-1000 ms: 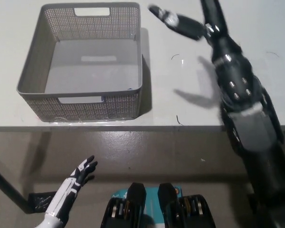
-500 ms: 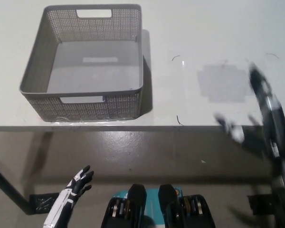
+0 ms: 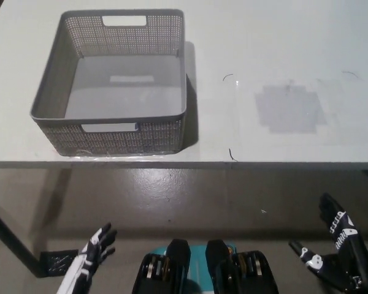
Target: Use the right hand to pick up a chess pieces and put it into a container on the left hand side
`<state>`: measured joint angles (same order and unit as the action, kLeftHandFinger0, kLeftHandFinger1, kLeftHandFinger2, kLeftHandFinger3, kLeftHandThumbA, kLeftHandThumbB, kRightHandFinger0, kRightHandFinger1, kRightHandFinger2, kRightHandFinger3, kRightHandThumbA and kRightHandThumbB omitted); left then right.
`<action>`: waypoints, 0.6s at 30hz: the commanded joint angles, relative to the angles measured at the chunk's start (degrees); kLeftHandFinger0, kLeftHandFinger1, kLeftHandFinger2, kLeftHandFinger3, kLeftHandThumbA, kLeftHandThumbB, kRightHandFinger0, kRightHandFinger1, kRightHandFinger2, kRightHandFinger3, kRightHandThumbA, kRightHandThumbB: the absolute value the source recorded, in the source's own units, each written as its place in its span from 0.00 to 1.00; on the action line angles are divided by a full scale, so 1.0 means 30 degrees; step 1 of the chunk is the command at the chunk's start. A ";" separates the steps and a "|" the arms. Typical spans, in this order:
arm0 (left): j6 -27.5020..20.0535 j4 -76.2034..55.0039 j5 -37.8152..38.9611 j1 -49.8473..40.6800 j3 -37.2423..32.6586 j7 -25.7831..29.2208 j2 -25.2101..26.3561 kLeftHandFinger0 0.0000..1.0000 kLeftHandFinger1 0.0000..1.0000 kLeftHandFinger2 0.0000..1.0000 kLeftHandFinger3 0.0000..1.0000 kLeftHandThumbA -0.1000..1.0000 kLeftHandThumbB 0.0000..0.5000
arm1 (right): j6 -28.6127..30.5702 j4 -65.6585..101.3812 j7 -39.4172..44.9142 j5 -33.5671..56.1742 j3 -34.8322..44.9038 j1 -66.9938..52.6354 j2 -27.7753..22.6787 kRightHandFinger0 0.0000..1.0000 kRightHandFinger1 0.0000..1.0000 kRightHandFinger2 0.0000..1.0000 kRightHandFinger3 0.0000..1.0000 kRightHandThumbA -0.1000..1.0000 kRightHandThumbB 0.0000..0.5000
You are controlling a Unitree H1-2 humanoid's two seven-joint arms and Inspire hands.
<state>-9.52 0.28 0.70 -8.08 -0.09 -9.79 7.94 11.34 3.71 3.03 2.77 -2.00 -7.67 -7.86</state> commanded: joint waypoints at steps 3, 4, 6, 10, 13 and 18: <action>-0.0553 -0.0096 0.0158 0.0809 0.0195 0.0278 -0.0022 1.00 1.00 1.00 1.00 1.00 0.35 | 0.1464 -0.0762 0.0594 0.0950 0.0571 -0.0366 -0.0359 1.00 1.00 1.00 1.00 0.88 0.46; -0.0511 0.0013 0.0169 0.1108 0.0227 0.0289 -0.0036 1.00 1.00 1.00 1.00 1.00 0.35 | 0.1510 -0.1037 0.0648 0.1004 0.0672 -0.0173 -0.0446 1.00 1.00 1.00 1.00 0.89 0.45; -0.0394 0.0209 0.0168 0.1723 0.0299 0.0340 -0.0041 1.00 1.00 1.00 1.00 1.00 0.36 | 0.1519 -0.1696 0.1020 0.1412 0.0806 0.0333 -0.0693 1.00 1.00 1.00 1.00 0.90 0.45; -0.0108 0.0284 0.0031 0.2488 0.0302 0.0378 -0.0060 1.00 1.00 1.00 1.00 1.00 0.35 | -0.0048 -0.2109 0.1073 0.0737 0.0747 0.1033 -0.1206 1.00 1.00 1.00 1.00 0.94 0.45; -0.0110 0.0542 0.0137 0.3002 0.0375 0.0360 -0.0017 1.00 1.00 1.00 1.00 1.00 0.32 | -0.0835 -0.2353 0.1114 0.0713 0.0657 0.1535 -0.1345 1.00 1.00 1.00 1.00 0.94 0.41; 0.0372 0.0399 0.0298 0.3192 0.0438 0.0183 0.0174 1.00 1.00 1.00 1.00 1.00 0.32 | -0.0859 -0.3235 0.1365 0.1222 0.0712 0.2038 -0.1203 1.00 1.00 1.00 1.00 0.93 0.42</action>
<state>-9.23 2.20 0.82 0.38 0.67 -9.75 7.90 9.73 -5.35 5.71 4.85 -0.53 -3.06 -11.18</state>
